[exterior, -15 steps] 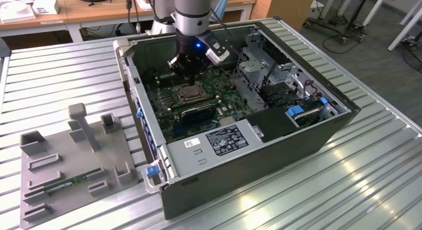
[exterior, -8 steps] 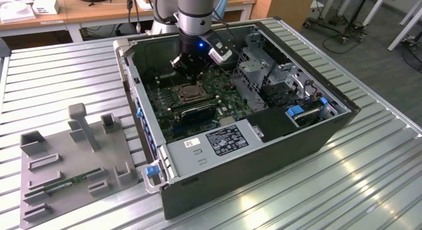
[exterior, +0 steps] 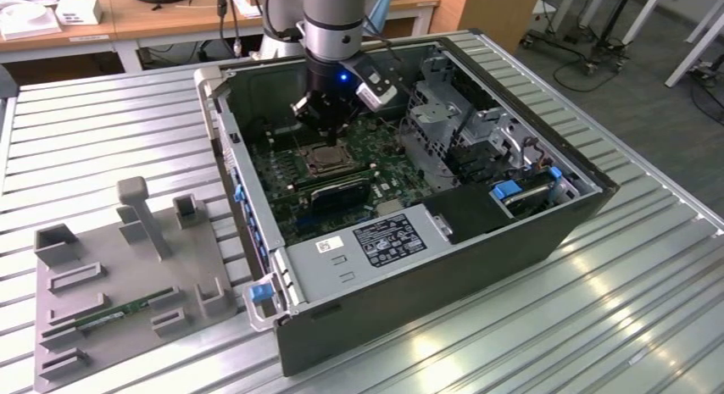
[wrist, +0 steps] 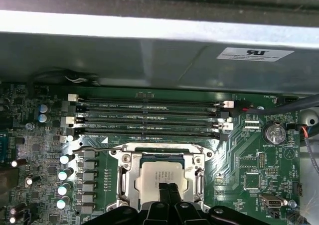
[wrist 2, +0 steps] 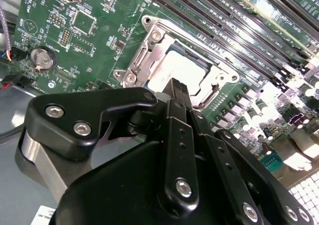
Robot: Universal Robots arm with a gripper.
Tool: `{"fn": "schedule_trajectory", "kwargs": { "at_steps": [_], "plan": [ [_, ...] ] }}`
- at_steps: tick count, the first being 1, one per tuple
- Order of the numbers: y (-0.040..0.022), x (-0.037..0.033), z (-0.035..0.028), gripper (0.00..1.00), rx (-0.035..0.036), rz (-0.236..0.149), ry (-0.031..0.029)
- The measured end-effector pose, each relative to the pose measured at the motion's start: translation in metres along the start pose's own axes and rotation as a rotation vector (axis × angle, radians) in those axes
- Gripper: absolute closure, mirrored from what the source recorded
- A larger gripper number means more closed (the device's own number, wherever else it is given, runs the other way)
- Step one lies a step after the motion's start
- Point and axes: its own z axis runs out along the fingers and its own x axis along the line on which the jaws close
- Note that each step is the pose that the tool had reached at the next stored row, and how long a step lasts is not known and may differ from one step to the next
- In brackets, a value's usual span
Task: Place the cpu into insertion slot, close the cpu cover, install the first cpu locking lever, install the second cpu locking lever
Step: 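Install the first cpu locking lever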
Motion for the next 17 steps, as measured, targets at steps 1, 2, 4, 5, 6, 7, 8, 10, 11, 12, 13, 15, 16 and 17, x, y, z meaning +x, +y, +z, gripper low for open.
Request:
{"fn": "schedule_trajectory", "kwargs": {
  "at_steps": [1,2,4,5,6,7,8,10,11,12,13,15,16,17],
  "plan": [
    [0.0000,0.0007,0.0000,0.89,0.0000,0.000,0.0000],
    [0.0000,0.0014,0.0000,0.89,0.0000,0.000,0.0000],
    [0.0000,0.0028,-0.0001,0.89,0.0001,0.000,0.0001],
    [0.0001,0.0035,-0.0001,0.89,0.0001,0.000,0.0001],
    [0.0001,0.0041,-0.0001,0.89,0.0000,0.000,0.0001],
    [0.0001,0.0047,-0.0001,0.89,0.0001,0.000,0.0001],
    [0.0001,0.0052,-0.0001,0.89,0.0001,0.000,0.0001],
    [0.0001,0.0064,-0.0002,0.89,0.0000,0.000,0.0001],
    [0.0001,0.0070,-0.0002,0.89,0.0001,0.000,0.0001],
    [0.0001,0.0076,-0.0002,0.89,0.0000,0.000,0.0001],
    [0.0001,0.0081,-0.0002,0.89,0.0000,0.000,0.0001],
    [0.0002,0.0092,-0.0003,0.89,0.0000,0.000,0.0000],
    [0.0002,0.0097,-0.0003,0.89,0.0000,0.000,0.0001],
    [0.0002,0.0101,-0.0003,0.89,0.0000,0.000,0.0000]
  ]
}}
